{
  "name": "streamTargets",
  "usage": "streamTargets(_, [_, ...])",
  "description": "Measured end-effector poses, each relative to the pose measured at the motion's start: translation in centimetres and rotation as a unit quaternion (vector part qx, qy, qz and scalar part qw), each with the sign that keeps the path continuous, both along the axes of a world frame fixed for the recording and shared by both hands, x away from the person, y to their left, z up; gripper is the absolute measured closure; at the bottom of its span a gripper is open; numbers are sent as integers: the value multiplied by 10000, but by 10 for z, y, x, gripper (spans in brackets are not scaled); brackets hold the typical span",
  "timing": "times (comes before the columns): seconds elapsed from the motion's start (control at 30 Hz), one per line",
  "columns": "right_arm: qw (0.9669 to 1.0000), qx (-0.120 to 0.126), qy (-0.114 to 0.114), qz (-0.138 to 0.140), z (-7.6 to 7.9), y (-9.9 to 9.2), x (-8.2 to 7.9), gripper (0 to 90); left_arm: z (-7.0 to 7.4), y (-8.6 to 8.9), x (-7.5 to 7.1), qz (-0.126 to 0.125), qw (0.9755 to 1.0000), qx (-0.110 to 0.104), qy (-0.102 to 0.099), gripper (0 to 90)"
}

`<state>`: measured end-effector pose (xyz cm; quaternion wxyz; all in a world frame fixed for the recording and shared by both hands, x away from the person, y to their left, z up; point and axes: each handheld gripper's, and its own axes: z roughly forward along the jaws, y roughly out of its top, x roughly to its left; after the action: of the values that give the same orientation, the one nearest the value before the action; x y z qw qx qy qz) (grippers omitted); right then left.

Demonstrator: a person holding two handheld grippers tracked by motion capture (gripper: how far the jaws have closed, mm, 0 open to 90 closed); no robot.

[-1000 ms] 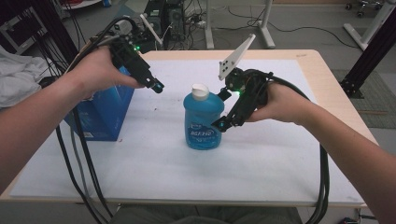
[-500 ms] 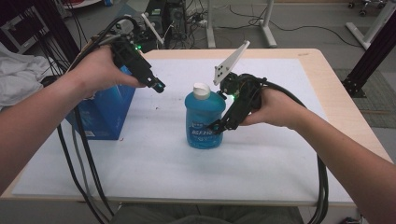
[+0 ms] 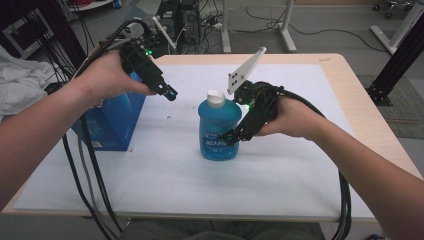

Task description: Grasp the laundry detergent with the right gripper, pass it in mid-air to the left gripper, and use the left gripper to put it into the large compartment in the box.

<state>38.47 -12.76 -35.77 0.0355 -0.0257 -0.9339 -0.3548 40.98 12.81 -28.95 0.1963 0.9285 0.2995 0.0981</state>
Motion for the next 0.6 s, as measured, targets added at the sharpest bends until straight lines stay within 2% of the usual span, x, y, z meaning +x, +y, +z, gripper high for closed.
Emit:
streamTargets(0.23, [10000,-33,-68,-27,-1,0,1,203,0,-1,0,-15,10000,-5,-6,169])
streamTargets(0.3, [10000,7,-63,6,0,-1,1,290,0,-1,0,-2,10000,-16,-6,168])
streamTargets(0.6, [10000,17,-72,-8,0,-1,1,290,1,-1,0,-13,10000,-34,-2,168])
